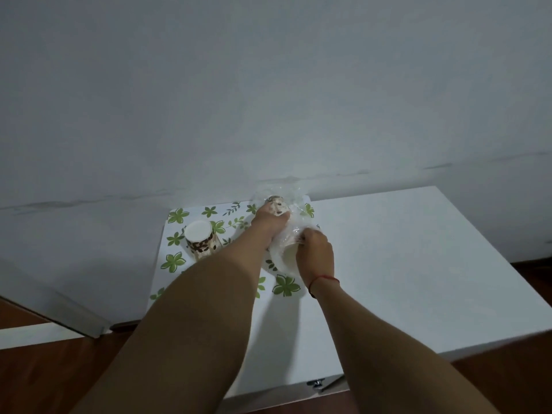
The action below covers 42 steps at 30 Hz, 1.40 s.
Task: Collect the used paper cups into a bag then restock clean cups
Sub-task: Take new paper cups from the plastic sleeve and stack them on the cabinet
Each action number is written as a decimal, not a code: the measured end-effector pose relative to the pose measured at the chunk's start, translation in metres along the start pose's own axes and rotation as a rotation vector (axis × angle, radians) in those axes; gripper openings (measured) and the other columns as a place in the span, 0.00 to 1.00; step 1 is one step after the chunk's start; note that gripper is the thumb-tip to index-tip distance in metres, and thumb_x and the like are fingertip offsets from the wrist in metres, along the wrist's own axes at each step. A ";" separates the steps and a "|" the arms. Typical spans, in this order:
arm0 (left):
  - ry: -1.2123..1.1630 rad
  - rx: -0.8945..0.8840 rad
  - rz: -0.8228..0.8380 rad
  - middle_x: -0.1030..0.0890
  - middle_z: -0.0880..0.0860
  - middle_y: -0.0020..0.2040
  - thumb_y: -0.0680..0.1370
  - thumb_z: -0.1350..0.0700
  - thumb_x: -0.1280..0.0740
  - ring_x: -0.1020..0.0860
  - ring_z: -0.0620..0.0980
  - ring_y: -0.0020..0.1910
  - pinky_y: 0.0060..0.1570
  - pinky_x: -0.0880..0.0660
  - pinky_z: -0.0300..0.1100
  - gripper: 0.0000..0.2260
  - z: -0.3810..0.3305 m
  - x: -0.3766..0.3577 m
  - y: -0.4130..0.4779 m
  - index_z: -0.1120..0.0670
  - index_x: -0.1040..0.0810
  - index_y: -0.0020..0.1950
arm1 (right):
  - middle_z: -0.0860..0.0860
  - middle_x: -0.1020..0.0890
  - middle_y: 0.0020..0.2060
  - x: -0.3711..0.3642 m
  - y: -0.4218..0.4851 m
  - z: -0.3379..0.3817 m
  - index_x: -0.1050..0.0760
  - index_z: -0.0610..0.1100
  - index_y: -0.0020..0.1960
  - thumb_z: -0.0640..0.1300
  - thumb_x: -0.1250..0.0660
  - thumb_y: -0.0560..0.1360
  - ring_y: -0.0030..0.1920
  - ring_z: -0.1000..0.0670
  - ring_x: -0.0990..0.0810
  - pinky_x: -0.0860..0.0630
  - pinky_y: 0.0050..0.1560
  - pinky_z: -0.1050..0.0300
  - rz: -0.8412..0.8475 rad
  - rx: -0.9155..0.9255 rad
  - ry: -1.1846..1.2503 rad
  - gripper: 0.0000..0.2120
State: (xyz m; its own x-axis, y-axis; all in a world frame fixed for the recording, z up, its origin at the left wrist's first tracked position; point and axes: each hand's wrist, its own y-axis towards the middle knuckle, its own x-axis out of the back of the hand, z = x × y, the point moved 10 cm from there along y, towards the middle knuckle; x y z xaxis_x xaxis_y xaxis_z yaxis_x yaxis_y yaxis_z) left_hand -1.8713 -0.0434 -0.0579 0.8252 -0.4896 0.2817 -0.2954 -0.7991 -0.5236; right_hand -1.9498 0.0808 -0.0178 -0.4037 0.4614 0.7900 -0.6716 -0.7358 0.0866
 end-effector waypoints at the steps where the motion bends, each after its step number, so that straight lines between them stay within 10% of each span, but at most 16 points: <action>1: 0.014 -0.021 -0.001 0.33 0.56 0.74 0.77 0.50 0.31 0.30 0.60 0.69 0.67 0.29 0.54 0.30 -0.003 -0.001 0.000 0.45 0.40 0.77 | 0.40 0.21 0.46 0.002 -0.003 -0.002 0.28 0.38 0.43 0.30 0.46 0.71 0.43 0.41 0.25 0.37 0.40 0.56 0.003 -0.004 0.005 0.10; 12: 0.147 -0.080 -0.003 0.37 0.54 0.77 0.76 0.40 0.35 0.32 0.59 0.72 0.69 0.31 0.53 0.34 0.004 -0.010 -0.017 0.45 0.44 0.78 | 0.39 0.27 0.58 0.009 -0.021 -0.018 0.30 0.38 0.62 0.29 0.47 0.75 0.54 0.37 0.24 0.28 0.53 0.50 0.152 0.033 -0.099 0.18; 17: 0.012 0.237 0.095 0.21 0.61 0.60 0.62 0.33 0.29 0.20 0.67 0.54 0.49 0.24 0.67 0.41 0.052 -0.024 -0.034 0.54 0.29 0.68 | 0.39 0.24 0.61 0.000 -0.025 -0.022 0.30 0.38 0.65 0.34 0.47 0.78 0.60 0.39 0.24 0.29 0.59 0.52 0.248 -0.049 -0.090 0.18; 22: 0.047 0.188 -0.003 0.20 0.60 0.58 0.71 0.43 0.28 0.19 0.62 0.52 0.42 0.20 0.54 0.32 0.041 -0.014 -0.037 0.59 0.30 0.68 | 0.38 0.23 0.59 0.008 -0.028 -0.024 0.26 0.41 0.63 0.33 0.48 0.74 0.59 0.37 0.25 0.29 0.59 0.52 0.263 -0.070 -0.006 0.20; 34: 0.137 0.053 -0.086 0.22 0.60 0.64 0.75 0.49 0.31 0.21 0.61 0.59 0.59 0.22 0.54 0.28 0.036 -0.009 -0.015 0.59 0.32 0.71 | 0.39 0.20 0.52 0.029 -0.043 -0.060 0.24 0.42 0.58 0.32 0.48 0.73 0.53 0.35 0.24 0.26 0.53 0.49 0.205 -0.091 0.098 0.20; 42: 0.151 0.040 0.000 0.23 0.60 0.64 0.72 0.40 0.35 0.21 0.60 0.59 0.59 0.23 0.53 0.34 0.035 -0.019 -0.037 0.58 0.34 0.73 | 0.38 0.29 0.66 0.016 -0.051 -0.044 0.46 0.48 0.77 0.36 0.49 0.78 0.65 0.38 0.28 0.30 0.64 0.49 0.383 -0.111 0.052 0.29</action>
State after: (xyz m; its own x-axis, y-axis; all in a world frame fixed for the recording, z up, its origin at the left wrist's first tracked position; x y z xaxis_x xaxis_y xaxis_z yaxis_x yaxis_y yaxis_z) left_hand -1.8594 0.0077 -0.0718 0.7426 -0.5387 0.3979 -0.2736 -0.7863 -0.5540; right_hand -1.9494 0.1472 -0.0367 -0.6672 0.1909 0.7200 -0.5284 -0.8026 -0.2768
